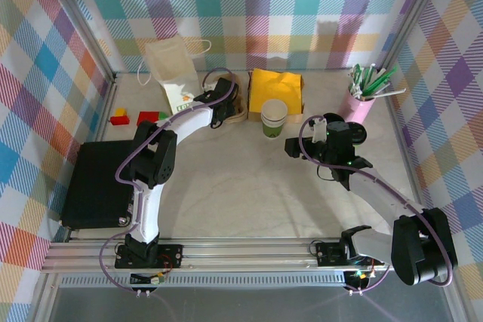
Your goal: Pack the takeout coffee
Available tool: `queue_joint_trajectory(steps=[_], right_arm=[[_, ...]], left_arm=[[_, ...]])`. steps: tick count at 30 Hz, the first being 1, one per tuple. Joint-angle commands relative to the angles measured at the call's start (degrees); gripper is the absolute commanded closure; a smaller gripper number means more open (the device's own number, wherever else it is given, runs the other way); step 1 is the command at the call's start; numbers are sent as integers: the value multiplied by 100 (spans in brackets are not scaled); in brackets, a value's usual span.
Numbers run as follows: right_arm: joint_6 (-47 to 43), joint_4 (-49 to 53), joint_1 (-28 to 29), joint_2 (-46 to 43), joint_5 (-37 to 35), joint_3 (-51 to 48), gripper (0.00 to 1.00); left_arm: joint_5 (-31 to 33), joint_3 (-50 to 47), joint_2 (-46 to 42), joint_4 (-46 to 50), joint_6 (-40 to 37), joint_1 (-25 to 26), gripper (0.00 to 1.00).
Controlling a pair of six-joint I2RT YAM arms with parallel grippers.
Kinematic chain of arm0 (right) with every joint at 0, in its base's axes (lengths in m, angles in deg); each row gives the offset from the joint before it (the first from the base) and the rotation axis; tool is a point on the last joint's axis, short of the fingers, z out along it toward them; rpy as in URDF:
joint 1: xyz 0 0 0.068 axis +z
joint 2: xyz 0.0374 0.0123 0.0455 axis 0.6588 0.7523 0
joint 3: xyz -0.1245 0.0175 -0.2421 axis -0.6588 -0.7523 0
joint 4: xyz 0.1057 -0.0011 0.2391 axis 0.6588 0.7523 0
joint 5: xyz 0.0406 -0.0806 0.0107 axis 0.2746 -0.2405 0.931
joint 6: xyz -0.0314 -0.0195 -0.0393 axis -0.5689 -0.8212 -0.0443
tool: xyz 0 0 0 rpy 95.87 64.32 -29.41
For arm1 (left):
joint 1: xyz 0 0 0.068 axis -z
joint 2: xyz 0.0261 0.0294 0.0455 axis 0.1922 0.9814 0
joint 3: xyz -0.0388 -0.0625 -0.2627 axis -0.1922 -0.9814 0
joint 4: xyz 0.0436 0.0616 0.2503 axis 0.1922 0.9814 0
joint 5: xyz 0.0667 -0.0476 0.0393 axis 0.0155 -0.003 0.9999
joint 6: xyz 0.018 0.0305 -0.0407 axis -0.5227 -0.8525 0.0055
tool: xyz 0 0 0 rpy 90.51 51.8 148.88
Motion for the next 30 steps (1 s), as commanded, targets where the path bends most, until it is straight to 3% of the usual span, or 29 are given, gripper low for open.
queue_joint_trajectory(steps=[1,21,30], right_arm=[[-99,-23,35,36,52,147,21],[-123,1,41,-54,35,128,21],[-135,-8,45,-98,11,110,21]], left_arm=[[61,192,-4,97,-50,-66,82],[-338,57,-530,102,-185,-123,99],[-839,-247,-834,2,-225,-234,100]])
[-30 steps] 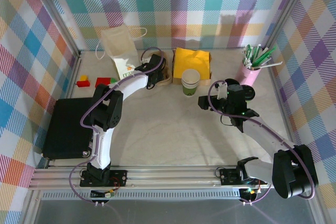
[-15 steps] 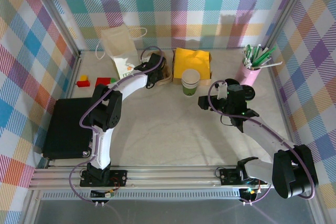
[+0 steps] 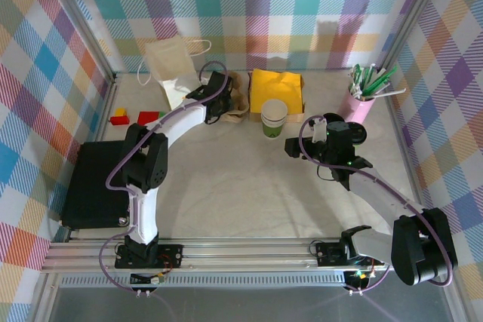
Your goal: Pack the takeout coffee
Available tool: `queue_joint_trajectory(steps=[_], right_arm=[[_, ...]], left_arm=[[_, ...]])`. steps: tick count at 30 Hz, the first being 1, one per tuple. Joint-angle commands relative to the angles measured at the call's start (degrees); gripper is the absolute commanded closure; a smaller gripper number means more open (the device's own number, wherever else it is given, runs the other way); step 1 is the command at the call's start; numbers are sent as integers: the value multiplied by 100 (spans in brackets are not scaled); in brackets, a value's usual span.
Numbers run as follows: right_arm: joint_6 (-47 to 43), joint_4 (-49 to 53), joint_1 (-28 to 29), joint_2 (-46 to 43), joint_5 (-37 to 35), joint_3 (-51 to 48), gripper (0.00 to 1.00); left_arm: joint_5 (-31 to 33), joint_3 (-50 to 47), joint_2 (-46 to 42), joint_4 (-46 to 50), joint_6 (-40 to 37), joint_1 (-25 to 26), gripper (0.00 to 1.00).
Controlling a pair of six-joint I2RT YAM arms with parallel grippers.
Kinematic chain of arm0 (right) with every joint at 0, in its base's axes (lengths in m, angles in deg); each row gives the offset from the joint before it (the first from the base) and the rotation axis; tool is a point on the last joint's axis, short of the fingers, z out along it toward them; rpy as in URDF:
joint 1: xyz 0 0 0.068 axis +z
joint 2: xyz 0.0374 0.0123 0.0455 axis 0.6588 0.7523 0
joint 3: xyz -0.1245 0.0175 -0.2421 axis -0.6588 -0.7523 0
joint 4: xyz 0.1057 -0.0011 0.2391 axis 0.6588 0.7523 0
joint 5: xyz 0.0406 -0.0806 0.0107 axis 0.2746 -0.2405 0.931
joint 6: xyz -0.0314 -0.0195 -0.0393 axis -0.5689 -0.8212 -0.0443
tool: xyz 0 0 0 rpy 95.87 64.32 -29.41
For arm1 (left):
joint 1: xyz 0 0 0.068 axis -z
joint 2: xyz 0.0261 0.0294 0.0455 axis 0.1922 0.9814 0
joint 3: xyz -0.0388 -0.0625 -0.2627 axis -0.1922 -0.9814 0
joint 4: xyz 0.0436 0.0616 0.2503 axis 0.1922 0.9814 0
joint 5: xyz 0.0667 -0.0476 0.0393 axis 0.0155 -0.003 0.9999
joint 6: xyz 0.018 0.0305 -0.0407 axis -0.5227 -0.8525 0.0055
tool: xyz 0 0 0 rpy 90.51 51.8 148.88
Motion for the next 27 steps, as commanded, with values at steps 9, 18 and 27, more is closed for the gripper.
queue_joint_trajectory(steps=[9,18,27], right_arm=[[-138,8,45,-96,2,112,21],[-151,1,45,-70,2,111,20],[-151,-1,53,-60,-7,108,21]], left_arm=[[-442,-753,-564,-143,120,-227,100],[-799,-1047,-575,-189,216,-220,98],[-645,-936,-574,50,-5,-157,89]])
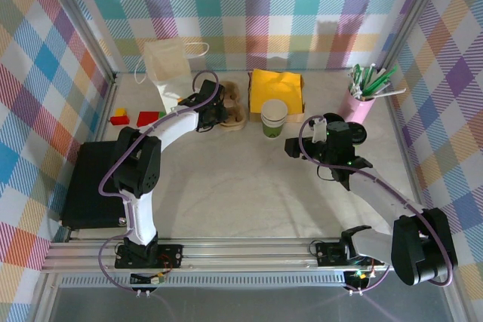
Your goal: Pack the takeout coffee
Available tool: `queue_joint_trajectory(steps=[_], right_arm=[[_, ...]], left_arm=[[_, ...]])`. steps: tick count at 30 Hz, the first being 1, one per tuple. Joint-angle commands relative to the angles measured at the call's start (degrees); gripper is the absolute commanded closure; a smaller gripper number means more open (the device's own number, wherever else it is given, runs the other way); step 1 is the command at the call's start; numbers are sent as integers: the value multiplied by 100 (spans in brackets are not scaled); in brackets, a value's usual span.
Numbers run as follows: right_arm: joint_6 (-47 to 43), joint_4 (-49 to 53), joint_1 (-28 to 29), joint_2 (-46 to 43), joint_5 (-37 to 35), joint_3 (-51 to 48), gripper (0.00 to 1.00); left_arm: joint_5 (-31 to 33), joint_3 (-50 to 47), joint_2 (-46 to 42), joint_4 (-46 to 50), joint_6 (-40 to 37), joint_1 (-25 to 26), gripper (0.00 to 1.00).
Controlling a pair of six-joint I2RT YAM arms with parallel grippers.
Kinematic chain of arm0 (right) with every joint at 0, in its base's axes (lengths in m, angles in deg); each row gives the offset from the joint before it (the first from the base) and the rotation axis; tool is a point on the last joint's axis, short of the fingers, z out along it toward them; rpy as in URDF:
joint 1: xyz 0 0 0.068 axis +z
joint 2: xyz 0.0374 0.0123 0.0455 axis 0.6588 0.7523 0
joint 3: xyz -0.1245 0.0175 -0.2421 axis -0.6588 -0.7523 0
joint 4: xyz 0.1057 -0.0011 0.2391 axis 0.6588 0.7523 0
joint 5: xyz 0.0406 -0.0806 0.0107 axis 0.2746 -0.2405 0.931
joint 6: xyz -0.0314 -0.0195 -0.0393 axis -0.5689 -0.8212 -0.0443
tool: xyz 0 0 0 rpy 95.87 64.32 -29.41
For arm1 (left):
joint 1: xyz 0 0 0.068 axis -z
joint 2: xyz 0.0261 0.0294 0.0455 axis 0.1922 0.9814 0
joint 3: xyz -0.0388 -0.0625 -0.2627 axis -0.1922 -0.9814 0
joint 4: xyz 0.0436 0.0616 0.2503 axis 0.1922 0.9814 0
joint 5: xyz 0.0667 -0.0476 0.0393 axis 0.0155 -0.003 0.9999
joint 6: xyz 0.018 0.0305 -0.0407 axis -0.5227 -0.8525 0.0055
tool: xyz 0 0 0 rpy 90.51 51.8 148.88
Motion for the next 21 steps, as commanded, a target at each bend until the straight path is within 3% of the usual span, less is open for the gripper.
queue_joint_trajectory(steps=[1,8,21], right_arm=[[-132,-8,48,-53,2,111,21],[-142,-9,57,-51,-11,107,21],[-171,468,60,-743,-26,377,20]], left_arm=[[49,72,-107,211,-137,12,91],[-88,195,-126,180,-199,12,100],[-678,232,-682,-118,-240,11,100]])
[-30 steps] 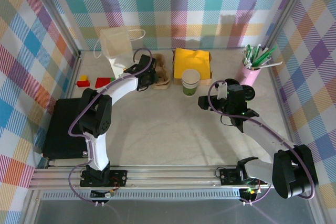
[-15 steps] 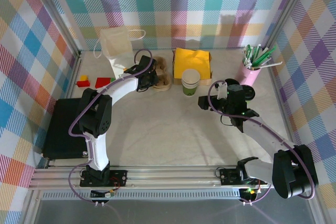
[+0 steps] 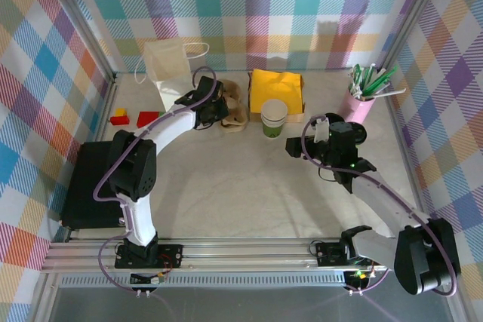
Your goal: Pack the takeout coffee
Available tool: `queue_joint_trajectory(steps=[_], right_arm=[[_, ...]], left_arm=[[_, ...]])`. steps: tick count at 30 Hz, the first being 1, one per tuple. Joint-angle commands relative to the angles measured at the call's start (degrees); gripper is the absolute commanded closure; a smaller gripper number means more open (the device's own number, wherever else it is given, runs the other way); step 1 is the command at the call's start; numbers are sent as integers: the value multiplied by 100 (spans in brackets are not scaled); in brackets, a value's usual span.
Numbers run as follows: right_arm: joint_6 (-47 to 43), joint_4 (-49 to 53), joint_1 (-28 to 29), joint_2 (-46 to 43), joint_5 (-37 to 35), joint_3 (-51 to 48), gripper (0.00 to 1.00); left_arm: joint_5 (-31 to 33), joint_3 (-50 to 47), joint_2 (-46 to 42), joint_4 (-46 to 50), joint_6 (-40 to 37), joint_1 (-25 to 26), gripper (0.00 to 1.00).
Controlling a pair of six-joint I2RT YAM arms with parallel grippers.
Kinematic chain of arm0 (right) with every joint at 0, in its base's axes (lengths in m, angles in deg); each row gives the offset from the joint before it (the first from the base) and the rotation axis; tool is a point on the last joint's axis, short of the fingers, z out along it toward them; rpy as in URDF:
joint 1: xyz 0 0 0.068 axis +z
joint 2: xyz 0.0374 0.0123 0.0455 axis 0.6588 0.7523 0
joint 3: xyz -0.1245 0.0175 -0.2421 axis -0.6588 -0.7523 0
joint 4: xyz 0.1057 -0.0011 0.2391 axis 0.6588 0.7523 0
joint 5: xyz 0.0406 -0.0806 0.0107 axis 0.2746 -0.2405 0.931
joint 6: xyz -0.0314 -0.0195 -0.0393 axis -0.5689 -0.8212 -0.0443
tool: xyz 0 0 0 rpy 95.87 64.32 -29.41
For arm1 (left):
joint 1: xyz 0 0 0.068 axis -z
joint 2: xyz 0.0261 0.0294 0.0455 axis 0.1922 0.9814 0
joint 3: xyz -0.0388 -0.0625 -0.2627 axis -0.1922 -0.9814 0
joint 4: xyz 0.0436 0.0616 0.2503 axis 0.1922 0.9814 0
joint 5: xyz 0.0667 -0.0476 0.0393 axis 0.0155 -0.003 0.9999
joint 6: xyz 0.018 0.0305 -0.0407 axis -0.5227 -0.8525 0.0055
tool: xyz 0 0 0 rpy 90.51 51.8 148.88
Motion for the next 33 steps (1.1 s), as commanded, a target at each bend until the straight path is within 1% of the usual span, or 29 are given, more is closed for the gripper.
queue_joint_trajectory(steps=[1,6,11,16,19,22,26,29,32,33], right_arm=[[-179,313,24,-363,26,388,20],[-289,886,22,-773,230,824,20],[-499,1660,30,-1022,746,1546,20],[-664,2485,57,-870,1381,2527,21],[-903,3101,225,-612,1486,3226,21],[-1293,3777,574,-244,1245,3943,21],[-1759,4469,1195,268,546,4788,22],[-2039,4929,1761,702,-141,5336,22],[-2451,5305,2246,1133,-878,5775,22],[-2515,5374,2329,1240,-1000,5844,22]], left_arm=[[-229,218,-400,-61,-140,9,100],[-424,404,-724,122,-271,14,100],[-775,596,-1266,506,-563,79,100],[-992,878,-1929,1270,-1073,263,100],[-1330,994,-2304,1780,-1424,330,100],[-1727,1195,-2531,2473,-1798,424,100],[-2133,1301,-2778,3232,-2262,668,100],[-2588,1199,-2956,3472,-2406,748,100],[-2870,1124,-3086,3660,-2484,785,100],[-2923,1094,-3134,3669,-2500,794,100]])
